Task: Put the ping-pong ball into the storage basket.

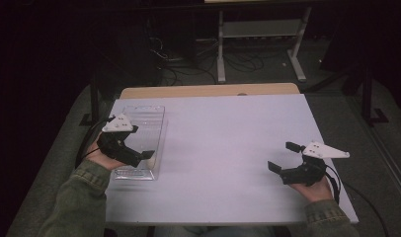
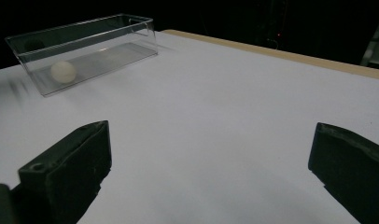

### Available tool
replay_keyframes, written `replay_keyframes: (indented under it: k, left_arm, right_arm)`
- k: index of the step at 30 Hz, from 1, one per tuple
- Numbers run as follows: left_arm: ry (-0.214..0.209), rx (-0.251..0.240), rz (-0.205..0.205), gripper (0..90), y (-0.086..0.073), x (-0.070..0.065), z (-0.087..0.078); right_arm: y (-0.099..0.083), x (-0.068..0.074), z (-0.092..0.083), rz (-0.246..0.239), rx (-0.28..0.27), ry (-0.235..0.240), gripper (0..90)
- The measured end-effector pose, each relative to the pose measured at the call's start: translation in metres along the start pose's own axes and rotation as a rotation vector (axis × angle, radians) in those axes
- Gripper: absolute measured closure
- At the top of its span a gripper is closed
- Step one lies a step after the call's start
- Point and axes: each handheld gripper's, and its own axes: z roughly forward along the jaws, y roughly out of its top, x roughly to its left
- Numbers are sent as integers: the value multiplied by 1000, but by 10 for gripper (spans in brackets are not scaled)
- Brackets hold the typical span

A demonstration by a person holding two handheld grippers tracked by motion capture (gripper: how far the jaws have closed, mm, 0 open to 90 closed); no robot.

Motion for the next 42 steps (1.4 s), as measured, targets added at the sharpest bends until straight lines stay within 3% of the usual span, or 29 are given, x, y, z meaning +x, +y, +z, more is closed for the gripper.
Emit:
replay_keyframes:
  k: [19, 27, 42]
  left_arm:
    - [41, -68, -64, 0, -39, -3, -9]
    - [57, -122, -74, 0, -48, -7, -9]
    - [77, -160, -104, 0, -65, -8, -1]
  right_arm:
    - [-1, 0, 1, -4, 8, -1, 0]
    - [0, 1, 1, -5, 7, -1, 0]
    - [-1, 1, 1, -3, 9, 0, 0]
